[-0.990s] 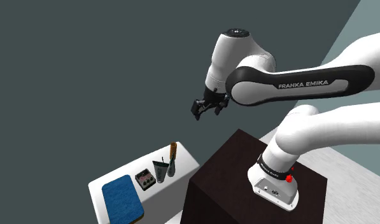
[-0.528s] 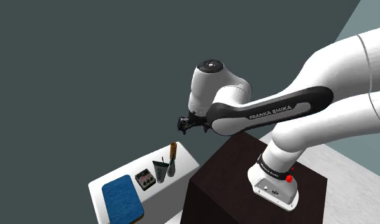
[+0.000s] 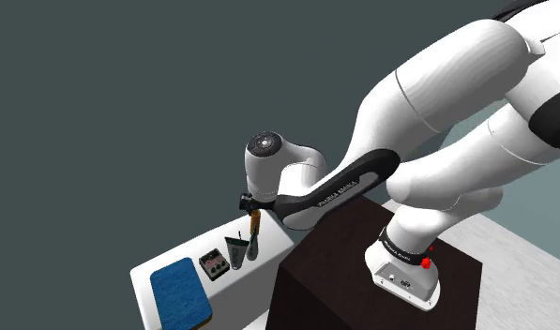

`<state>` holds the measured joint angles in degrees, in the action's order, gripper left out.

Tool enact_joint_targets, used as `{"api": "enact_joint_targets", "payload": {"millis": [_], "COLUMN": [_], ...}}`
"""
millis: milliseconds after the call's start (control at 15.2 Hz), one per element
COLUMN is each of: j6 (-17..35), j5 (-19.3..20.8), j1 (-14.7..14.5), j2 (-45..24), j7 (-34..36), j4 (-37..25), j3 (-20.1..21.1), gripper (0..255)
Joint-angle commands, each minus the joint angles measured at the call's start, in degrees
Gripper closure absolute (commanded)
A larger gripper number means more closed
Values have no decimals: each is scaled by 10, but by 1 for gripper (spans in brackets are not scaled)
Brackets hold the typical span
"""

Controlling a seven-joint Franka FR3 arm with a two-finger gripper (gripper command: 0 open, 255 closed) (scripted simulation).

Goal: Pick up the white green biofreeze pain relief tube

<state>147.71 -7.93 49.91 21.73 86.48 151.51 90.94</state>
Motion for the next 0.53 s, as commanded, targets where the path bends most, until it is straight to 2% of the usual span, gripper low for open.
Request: {"api": "enact_joint_targets", "payload": {"millis": [0, 66, 132, 462], "j6": [19, 24, 27, 52], "j5": [-4, -27, -54, -98], "j1": [151, 207, 251, 309], "j2": [9, 31, 56, 93], "j7": [50, 57, 60, 45], "j4": [-31, -49, -68, -82], "j3": [153, 211, 258, 326], "gripper": [0, 0, 0, 0]}}
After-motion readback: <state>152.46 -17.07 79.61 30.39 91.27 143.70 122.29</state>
